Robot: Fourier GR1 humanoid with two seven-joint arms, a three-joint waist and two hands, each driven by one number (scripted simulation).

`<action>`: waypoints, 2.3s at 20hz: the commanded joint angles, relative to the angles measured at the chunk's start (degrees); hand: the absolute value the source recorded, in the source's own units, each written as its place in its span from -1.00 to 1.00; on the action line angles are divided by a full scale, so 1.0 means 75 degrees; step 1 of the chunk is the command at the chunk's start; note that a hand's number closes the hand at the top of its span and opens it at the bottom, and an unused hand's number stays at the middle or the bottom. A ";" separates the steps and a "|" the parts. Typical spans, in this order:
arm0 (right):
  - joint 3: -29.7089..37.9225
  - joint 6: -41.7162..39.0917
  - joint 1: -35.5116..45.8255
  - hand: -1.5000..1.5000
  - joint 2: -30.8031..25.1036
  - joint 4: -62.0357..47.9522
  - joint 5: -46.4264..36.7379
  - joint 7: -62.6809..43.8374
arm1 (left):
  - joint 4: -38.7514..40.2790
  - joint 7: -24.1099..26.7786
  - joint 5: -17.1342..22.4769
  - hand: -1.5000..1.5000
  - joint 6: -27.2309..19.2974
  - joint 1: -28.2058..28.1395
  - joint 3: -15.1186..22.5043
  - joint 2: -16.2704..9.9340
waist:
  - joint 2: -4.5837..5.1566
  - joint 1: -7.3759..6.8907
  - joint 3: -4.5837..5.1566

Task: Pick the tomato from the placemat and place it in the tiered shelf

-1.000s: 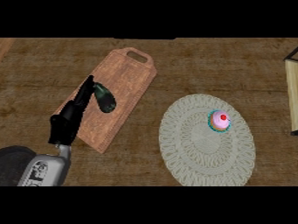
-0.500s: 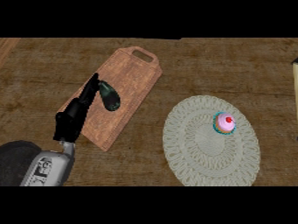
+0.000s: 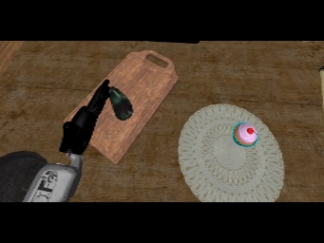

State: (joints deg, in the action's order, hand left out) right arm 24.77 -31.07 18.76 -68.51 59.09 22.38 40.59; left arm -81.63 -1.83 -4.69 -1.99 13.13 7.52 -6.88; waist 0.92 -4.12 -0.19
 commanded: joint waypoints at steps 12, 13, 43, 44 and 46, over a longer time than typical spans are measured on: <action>-0.1195 -0.1769 0.2193 1.00 0.0473 -0.1639 0.0283 0.0195 | -0.0407 -0.0401 -0.0158 0.00 -0.0124 -0.0080 0.0103 0.0089 | -0.0007 0.0003 -0.0002; -0.1506 -0.0117 0.2058 1.00 0.0145 -0.1472 -0.1167 0.0402 | -0.0224 -0.0026 -0.0134 0.00 -0.0046 -0.0189 0.0122 0.0108 | 0.0046 -0.0026 0.0003; -0.0710 -0.2971 0.5497 -1.00 -0.0239 -0.5994 0.0709 -0.3443 | 0.0068 -0.0064 -0.0005 0.00 0.0100 0.0095 -0.0274 -0.0006 | 0.0024 0.0073 0.0003; -0.0699 -0.2645 0.5773 -1.00 -0.0252 -0.6062 0.0676 -0.3727 | 0.0155 0.0187 -0.0141 0.00 0.0093 0.0136 -0.0162 0.0013 | 0.0071 -0.0003 0.0005; -0.0591 -0.2751 0.5613 -1.00 -0.0718 -0.6262 0.0672 -0.3848 | 0.0043 0.0035 -0.0088 0.00 0.0108 0.0131 -0.0113 0.0088 | 0.0105 0.0027 -0.0023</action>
State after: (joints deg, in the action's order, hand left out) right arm 18.20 -47.19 58.90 -70.62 16.47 25.52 14.05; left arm -81.14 -1.44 -5.64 -1.84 13.58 6.52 -6.19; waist 1.34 -3.70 -0.25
